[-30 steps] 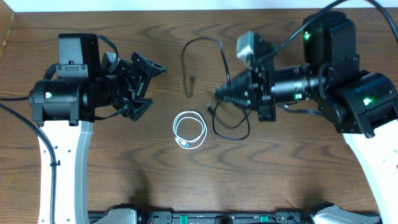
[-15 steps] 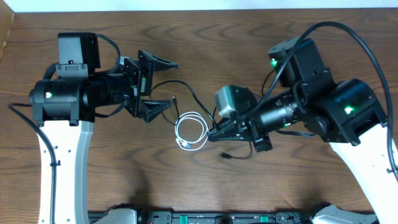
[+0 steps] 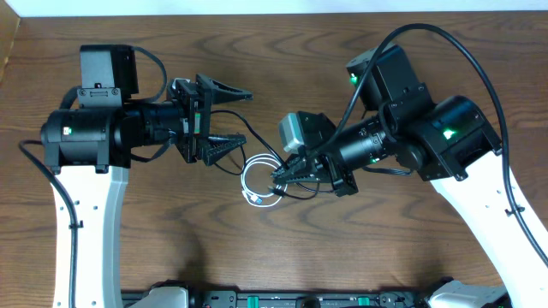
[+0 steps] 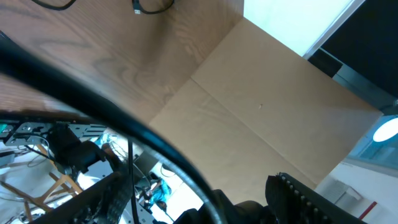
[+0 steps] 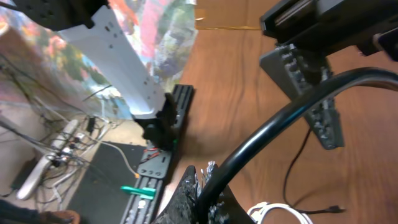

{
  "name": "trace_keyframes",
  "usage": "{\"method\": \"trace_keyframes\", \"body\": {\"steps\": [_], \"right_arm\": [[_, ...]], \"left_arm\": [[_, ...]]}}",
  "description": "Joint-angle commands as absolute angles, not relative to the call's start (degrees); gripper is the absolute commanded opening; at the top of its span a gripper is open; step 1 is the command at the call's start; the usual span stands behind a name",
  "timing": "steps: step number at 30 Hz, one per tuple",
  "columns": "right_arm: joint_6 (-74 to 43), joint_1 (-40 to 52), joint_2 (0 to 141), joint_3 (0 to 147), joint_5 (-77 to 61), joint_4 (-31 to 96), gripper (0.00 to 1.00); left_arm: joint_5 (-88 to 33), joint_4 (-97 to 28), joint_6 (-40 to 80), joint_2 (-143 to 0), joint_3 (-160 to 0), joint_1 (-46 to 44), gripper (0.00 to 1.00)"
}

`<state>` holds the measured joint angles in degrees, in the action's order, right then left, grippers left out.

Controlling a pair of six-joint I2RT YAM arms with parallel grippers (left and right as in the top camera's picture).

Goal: Untangle cables

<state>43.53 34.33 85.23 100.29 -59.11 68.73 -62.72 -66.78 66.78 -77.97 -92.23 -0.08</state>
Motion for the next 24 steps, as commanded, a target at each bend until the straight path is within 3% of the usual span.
{"method": "trace_keyframes", "body": {"steps": [1,12,24], "right_arm": [[40.49,34.54,85.03,100.42,-57.14,67.4,0.01],[37.71,34.54,85.03,100.42,-56.01,66.35,0.01],[37.71,34.54,85.03,100.42,-56.01,66.41,0.01]], "left_arm": [[-63.59,-66.76,66.72,-77.95,-92.05,-0.08,0.67],[-63.64,-66.74,66.76,-77.95,-92.05,-0.08,0.45],[-63.64,-63.92,66.78,-77.95,-92.05,1.19,0.44]]}}
